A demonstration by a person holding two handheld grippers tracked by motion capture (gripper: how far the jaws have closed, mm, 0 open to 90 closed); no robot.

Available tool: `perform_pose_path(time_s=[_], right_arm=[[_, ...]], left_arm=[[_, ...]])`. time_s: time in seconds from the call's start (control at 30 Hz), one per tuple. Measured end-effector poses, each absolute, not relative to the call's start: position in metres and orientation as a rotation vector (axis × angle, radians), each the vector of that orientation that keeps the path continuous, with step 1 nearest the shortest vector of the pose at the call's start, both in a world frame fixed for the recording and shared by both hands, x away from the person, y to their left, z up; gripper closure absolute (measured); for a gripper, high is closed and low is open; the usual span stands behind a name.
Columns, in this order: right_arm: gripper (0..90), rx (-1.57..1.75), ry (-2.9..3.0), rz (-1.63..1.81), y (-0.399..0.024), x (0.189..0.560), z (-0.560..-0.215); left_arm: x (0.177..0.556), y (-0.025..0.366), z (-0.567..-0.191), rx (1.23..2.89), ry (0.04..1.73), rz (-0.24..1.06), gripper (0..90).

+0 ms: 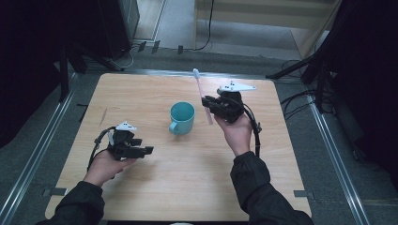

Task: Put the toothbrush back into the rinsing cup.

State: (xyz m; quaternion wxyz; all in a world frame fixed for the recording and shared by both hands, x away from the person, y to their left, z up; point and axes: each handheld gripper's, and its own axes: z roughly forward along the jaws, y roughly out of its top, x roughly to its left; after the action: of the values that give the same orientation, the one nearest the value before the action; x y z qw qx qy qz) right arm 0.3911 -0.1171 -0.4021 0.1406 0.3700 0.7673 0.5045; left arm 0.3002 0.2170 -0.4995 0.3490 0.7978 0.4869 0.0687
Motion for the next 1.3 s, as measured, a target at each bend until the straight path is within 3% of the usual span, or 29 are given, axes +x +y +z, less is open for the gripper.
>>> perform_pose_path(time_s=[1.3], right_arm=[[79.1, 0.948, 2.252, 1.702, -0.076, 0.432, -0.404]], left_arm=[[0.300, 0.218, -0.499, 2.056, 1.261, 0.169, 36.2]])
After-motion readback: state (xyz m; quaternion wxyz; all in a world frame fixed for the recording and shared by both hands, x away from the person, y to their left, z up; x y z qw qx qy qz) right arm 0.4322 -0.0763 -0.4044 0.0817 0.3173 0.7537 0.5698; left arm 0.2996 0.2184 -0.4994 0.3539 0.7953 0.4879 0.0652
